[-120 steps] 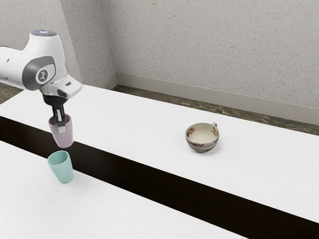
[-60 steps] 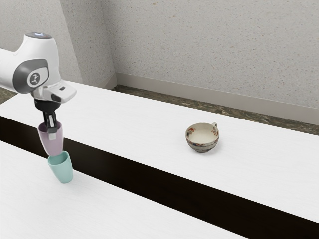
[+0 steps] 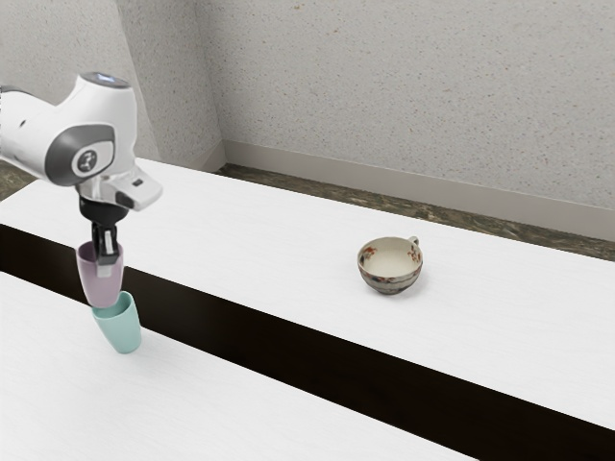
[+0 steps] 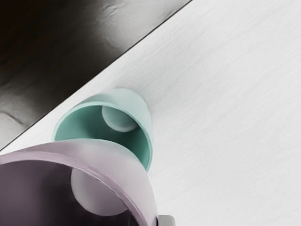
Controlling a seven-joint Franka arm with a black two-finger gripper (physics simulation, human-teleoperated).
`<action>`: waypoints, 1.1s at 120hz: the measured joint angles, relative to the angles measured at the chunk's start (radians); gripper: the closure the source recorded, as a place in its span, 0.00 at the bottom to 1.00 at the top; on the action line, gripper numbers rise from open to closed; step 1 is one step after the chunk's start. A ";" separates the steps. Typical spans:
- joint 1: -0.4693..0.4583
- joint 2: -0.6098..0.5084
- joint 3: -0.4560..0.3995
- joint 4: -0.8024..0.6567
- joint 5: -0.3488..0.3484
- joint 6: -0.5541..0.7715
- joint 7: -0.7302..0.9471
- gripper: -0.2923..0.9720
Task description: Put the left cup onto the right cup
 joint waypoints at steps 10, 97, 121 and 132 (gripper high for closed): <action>-0.002 0.016 0.000 0.000 0.003 0.002 -0.009 0.85; -0.012 0.165 0.003 0.032 0.022 0.062 -0.060 0.86; -0.019 0.191 0.004 0.034 0.024 0.131 -0.057 0.85; -0.018 0.184 0.006 0.033 0.020 0.144 -0.060 0.85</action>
